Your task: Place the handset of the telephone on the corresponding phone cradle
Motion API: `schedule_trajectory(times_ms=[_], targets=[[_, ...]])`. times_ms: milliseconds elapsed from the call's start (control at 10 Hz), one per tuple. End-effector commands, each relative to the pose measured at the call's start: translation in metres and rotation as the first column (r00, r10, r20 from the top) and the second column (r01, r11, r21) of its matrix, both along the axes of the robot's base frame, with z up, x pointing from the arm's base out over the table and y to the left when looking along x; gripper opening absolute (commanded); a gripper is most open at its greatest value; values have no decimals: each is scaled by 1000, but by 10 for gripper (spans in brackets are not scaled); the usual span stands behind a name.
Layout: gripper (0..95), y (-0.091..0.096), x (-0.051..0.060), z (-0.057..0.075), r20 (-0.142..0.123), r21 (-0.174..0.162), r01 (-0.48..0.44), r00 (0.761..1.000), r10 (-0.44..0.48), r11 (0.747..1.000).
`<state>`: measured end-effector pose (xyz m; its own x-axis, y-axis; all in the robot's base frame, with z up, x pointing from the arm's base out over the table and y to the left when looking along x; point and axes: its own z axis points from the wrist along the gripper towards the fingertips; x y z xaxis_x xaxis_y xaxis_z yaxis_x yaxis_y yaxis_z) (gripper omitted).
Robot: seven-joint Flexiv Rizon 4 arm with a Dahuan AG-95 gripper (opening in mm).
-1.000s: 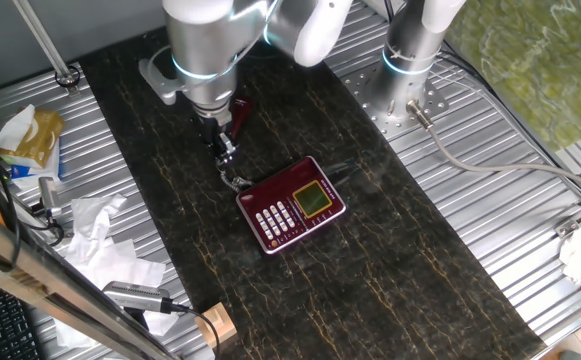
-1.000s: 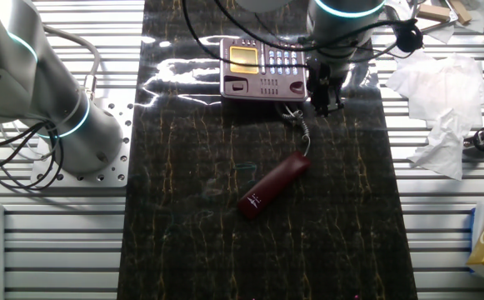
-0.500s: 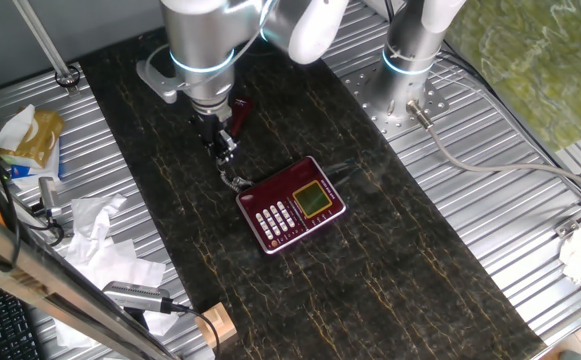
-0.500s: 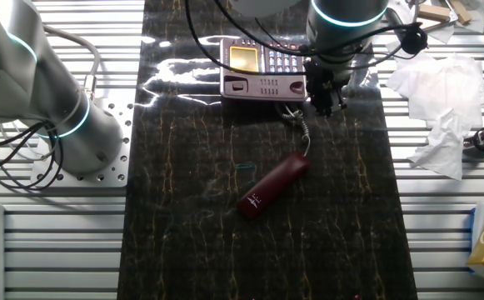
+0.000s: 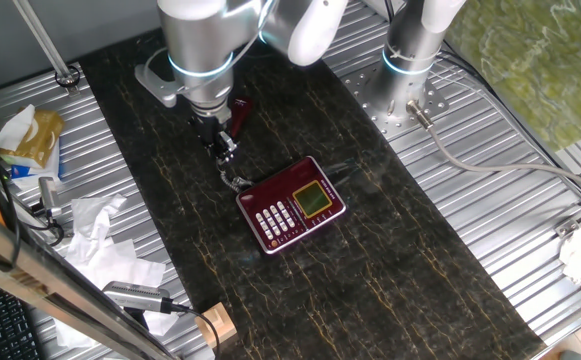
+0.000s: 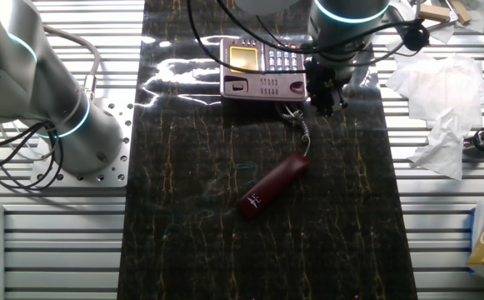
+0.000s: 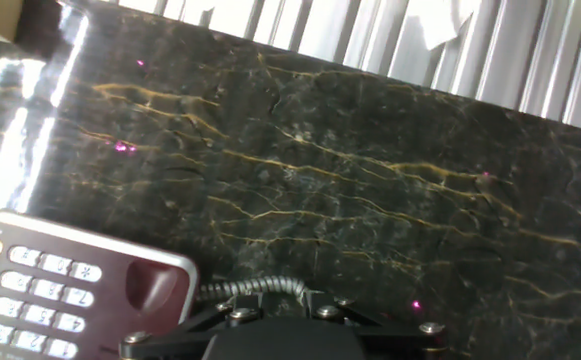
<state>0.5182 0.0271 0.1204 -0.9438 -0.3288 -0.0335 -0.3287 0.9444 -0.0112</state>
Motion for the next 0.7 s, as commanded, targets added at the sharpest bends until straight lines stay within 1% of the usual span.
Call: schedule_trajectory(times_ms=[100,200,300,400,500,600,700], targets=[[190,0,0,0,2,22,18,1000,-18,1000],[380,0,0,0,4,70,33,999,-33,997],[570,1,0,-1,5,91,37,999,-37,995],[570,4,-1,-6,3,113,60,998,-60,992],[570,7,-3,-13,9,114,72,997,-74,991],[760,9,-8,-18,7,114,80,997,-81,990],[760,11,-15,-21,5,110,92,996,-93,990]])
